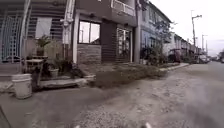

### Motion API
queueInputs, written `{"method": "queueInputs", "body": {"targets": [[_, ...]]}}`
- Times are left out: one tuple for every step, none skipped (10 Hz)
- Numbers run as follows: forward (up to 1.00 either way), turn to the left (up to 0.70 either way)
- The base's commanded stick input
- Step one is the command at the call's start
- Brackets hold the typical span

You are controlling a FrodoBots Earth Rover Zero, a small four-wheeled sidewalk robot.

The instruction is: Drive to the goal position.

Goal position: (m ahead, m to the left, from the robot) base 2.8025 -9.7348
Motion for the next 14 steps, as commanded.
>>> {"method": "queueInputs", "body": {"targets": [[0.0,-0.7],[0.0,-0.7],[0.0,-0.7],[0.0,-0.7],[0.0,-0.7],[0.0,-0.7],[0.0,-0.7],[0.0,-0.7],[0.0,-0.7],[0.0,-0.7],[0.0,-0.7],[0.0,-0.7],[0.0,-0.7],[0.0,-0.7]]}}
